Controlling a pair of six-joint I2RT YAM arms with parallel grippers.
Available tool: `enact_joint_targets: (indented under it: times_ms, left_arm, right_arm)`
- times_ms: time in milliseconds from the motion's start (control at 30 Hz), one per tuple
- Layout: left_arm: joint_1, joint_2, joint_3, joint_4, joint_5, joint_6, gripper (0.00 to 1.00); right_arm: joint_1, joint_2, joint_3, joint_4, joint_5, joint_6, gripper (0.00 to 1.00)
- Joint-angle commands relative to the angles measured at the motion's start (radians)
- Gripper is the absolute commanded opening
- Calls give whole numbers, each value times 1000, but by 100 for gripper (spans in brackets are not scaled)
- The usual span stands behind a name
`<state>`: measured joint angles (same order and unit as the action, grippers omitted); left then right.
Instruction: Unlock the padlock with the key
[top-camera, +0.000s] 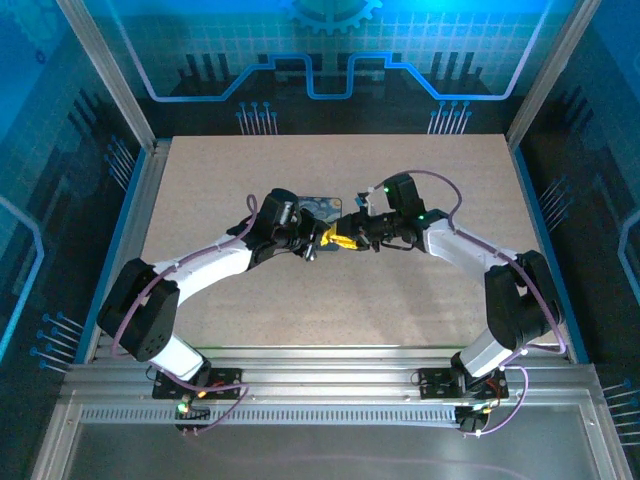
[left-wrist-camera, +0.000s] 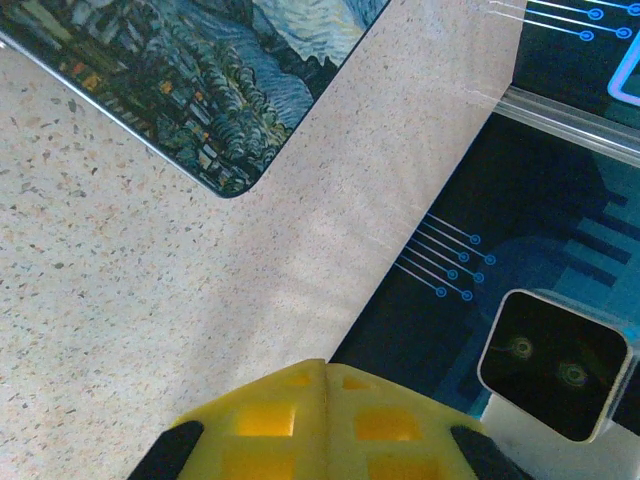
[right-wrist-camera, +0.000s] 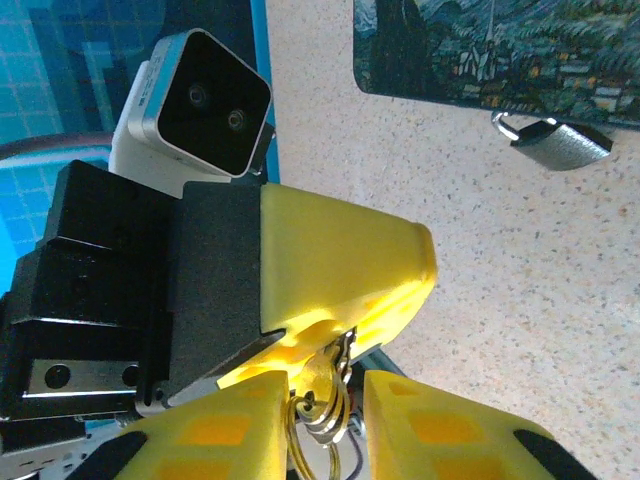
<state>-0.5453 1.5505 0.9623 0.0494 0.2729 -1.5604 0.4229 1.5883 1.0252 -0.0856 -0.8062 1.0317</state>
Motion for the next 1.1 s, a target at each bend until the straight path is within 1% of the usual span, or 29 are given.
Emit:
enact_joint_targets:
  times_ms: [0,100,167,333,400,533,633,700,767,833,900,933,1000,1067]
  left_arm:
    - [0,-37,5,32,-29,6,0]
    - [0,-42,-6,41,-42,4,0]
    - [0,-41,-10,47,-45,1,0]
    - [-2,-35,0,58,-41,3,0]
    - [-3,-36,3,59,-43,4,0]
    - [-6,-41,-3,58,-52,6,0]
    - [-7,-45,-10,57,-53,9,0]
    - [-5,-50,-6,39,-52,22,18]
    - [-5,-57,2,-1,-52,50,31]
    - [-1,-66,12,-50,-54,90,36]
    - [3,-73,25,-115,-51,143,38]
    - [6,-77,27,-139,-50,159,38]
    - [13,-83,18,-150,-39,188,38]
    - [18,-77,34,-173,-19,234,38]
  right_arm:
    - [14,12,-58,140,-33,157,31]
    - [17,-4,-84,178,-21,219,31]
    - [22,-14,-85,169,-10,229,29]
    - [28,-15,-89,161,17,244,22]
    - [28,-13,-87,170,24,254,17]
    - [29,-5,-88,176,20,268,9]
    - [28,-4,-91,165,18,256,5]
    - [22,-4,-87,146,12,221,3]
    - [4,2,-69,95,-11,131,3]
    - [-19,9,-28,-10,-40,-20,2]
    - [-40,8,33,-178,-45,-254,1]
    - [-48,6,54,-247,-32,-327,1]
    - [-66,-1,77,-313,-48,-466,0]
    - [-73,-13,87,-340,-69,-570,0]
